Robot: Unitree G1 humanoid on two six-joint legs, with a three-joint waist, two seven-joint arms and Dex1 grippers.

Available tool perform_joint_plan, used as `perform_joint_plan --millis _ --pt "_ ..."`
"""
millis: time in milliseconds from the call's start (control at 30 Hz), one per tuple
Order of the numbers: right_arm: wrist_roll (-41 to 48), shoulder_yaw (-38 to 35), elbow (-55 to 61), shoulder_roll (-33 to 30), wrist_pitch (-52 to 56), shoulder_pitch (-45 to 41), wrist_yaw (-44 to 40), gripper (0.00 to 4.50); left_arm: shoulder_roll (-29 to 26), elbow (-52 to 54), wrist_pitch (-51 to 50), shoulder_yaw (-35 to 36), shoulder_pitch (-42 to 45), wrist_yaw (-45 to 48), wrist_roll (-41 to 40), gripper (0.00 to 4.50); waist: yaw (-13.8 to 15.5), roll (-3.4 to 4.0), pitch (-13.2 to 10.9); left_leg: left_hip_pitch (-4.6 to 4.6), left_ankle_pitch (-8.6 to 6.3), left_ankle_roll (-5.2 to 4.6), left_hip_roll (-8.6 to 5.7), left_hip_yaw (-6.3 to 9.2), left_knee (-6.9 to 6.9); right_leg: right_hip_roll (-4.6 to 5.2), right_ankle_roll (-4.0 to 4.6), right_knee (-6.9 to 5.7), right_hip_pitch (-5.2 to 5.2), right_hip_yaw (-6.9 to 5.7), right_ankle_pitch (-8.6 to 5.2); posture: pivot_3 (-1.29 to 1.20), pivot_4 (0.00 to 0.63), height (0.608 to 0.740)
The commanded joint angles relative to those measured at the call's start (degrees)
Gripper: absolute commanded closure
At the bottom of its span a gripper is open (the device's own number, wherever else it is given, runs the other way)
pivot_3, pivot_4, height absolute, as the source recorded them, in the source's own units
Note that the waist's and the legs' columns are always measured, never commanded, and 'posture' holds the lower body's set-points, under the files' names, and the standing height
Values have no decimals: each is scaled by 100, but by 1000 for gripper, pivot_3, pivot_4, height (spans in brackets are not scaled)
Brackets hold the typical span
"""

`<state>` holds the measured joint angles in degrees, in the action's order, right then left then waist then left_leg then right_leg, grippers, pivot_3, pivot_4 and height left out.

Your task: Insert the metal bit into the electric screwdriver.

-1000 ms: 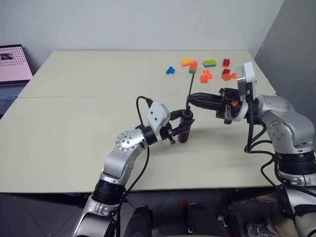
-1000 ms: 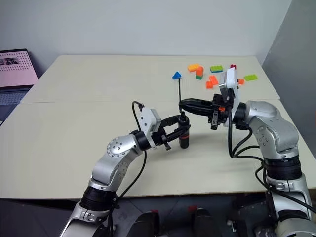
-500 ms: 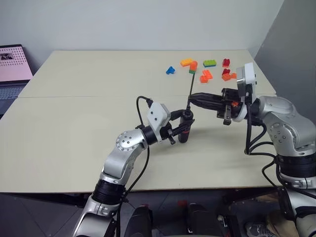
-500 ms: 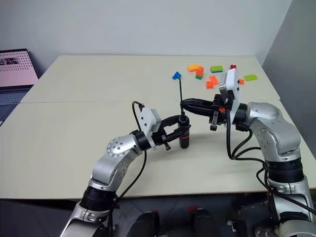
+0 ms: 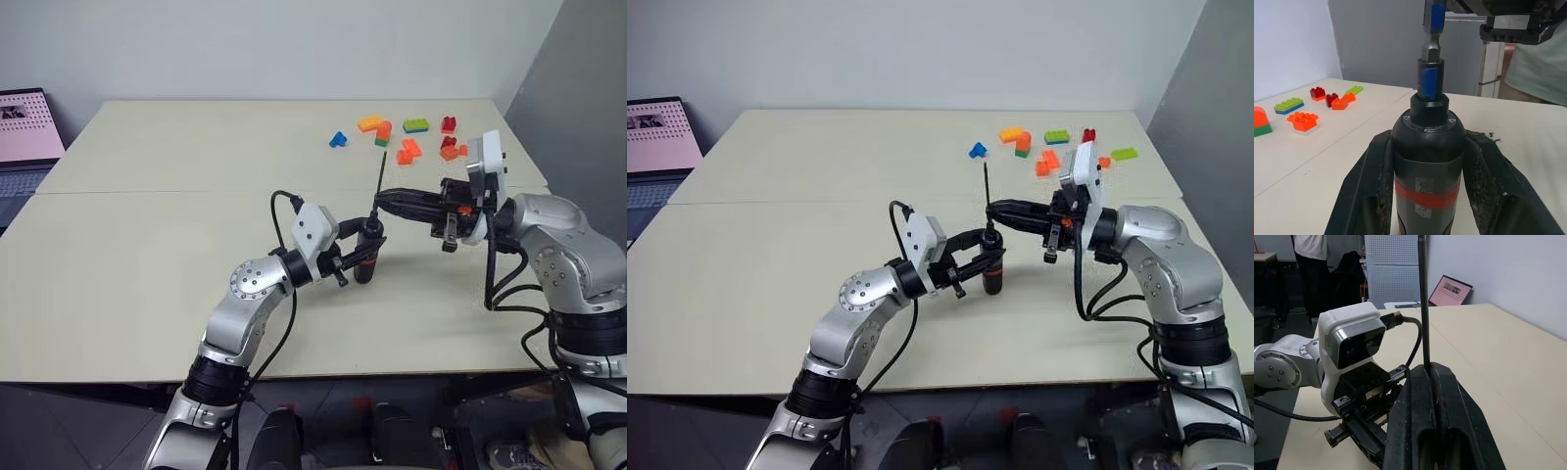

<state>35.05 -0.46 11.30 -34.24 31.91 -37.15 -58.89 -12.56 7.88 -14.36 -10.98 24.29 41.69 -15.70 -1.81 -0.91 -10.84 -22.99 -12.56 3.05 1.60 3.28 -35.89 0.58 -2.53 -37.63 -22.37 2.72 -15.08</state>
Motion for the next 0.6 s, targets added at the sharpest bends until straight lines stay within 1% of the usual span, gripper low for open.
perform_joint_plan --millis 33,333,600 --pt "-81 112 158 -98 28 17 -42 4500 15 83 12 -78 3 25 -19 2883 0 0 0 0 0 0 0 0 0 0 0 0 0 0 0 0 150 740" --pt "-295 483 204 -194 199 76 29 4500 32 85 17 -80 -7 16 -11 2883 0 0 0 3 0 0 0 0 -1 0 0 0 3 0 0 0 150 740" --pt "-352 514 225 -228 474 109 281 4500 51 87 31 -78 -13 -21 10 2883 1 -1 1 5 0 0 0 1 -2 0 1 0 5 0 0 0 150 740"
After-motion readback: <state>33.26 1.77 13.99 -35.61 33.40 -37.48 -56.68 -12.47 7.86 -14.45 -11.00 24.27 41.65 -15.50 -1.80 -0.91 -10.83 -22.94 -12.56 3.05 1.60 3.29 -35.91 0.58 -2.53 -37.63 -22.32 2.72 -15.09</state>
